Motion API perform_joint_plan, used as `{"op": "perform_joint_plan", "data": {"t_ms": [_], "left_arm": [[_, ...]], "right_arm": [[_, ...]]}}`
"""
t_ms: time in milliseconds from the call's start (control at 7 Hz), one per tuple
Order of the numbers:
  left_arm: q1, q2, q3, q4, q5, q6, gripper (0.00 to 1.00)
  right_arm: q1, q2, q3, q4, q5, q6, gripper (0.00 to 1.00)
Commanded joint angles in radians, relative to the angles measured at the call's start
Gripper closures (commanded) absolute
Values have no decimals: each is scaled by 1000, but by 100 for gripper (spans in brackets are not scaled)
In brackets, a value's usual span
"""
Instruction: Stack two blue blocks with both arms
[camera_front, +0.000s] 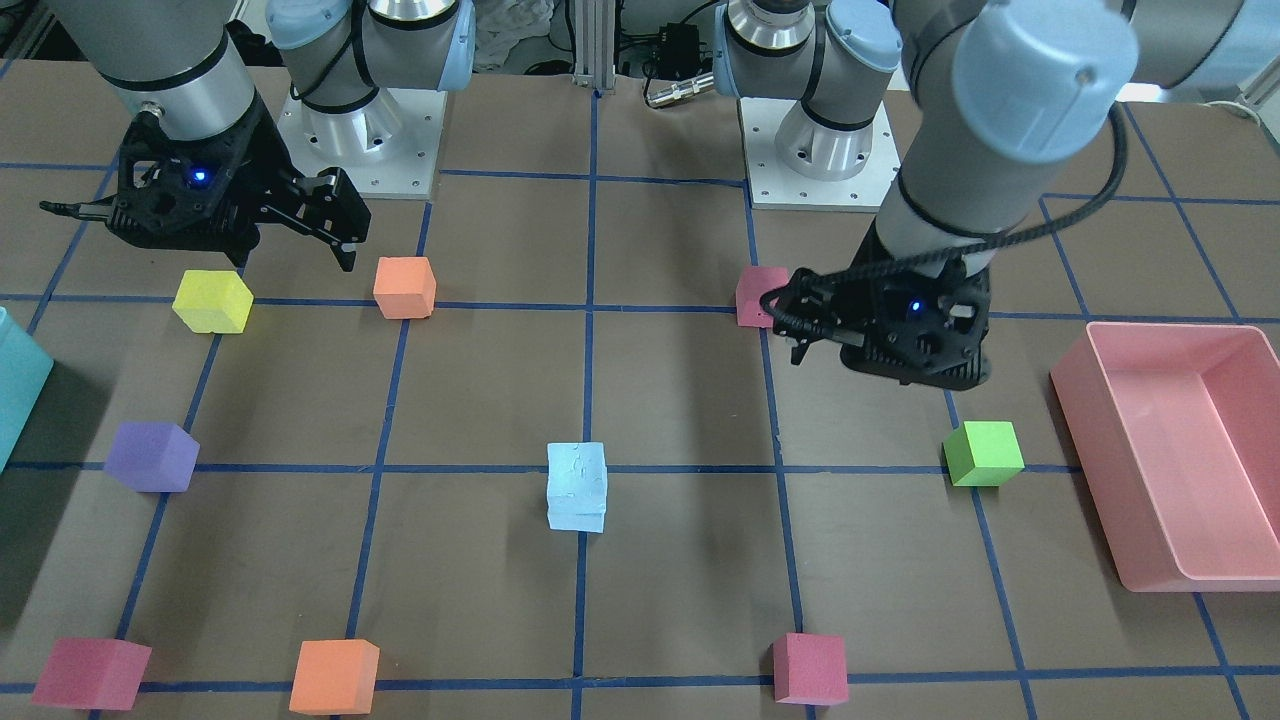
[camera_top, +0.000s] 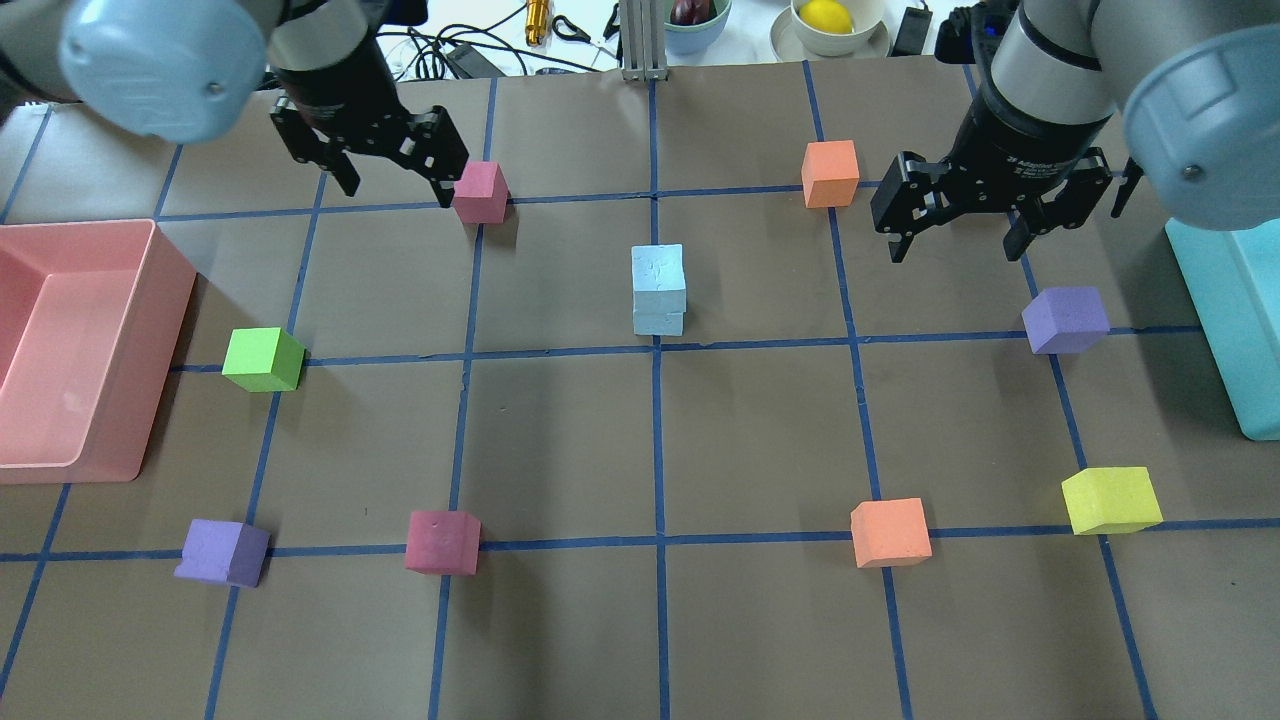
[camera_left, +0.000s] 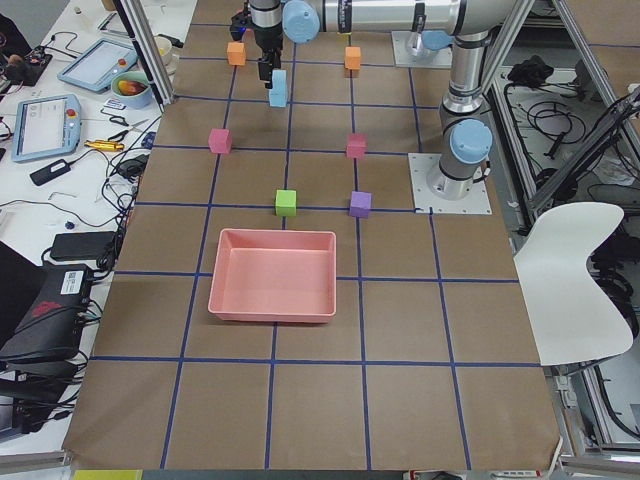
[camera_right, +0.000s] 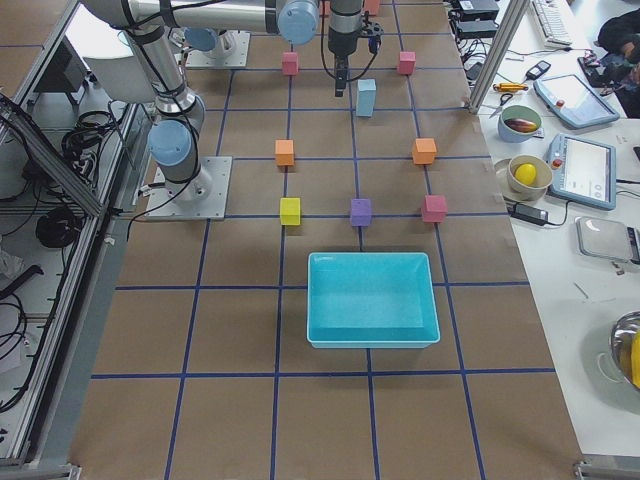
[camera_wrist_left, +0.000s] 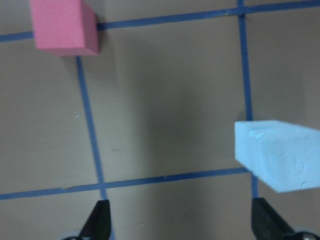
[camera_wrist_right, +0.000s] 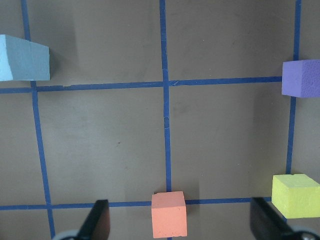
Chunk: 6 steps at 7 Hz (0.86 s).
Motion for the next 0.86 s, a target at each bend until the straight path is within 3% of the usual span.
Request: {"op": "perform_joint_plan", "data": {"t_ms": [0,714], "left_arm": [[19,127,-24,-59,-2,25,0],[25,122,-44,-15,-3,17,0]], "right_arm": [[-1,0,0,0,1,0,0],[-1,0,0,0,-1,-2,0]]}}
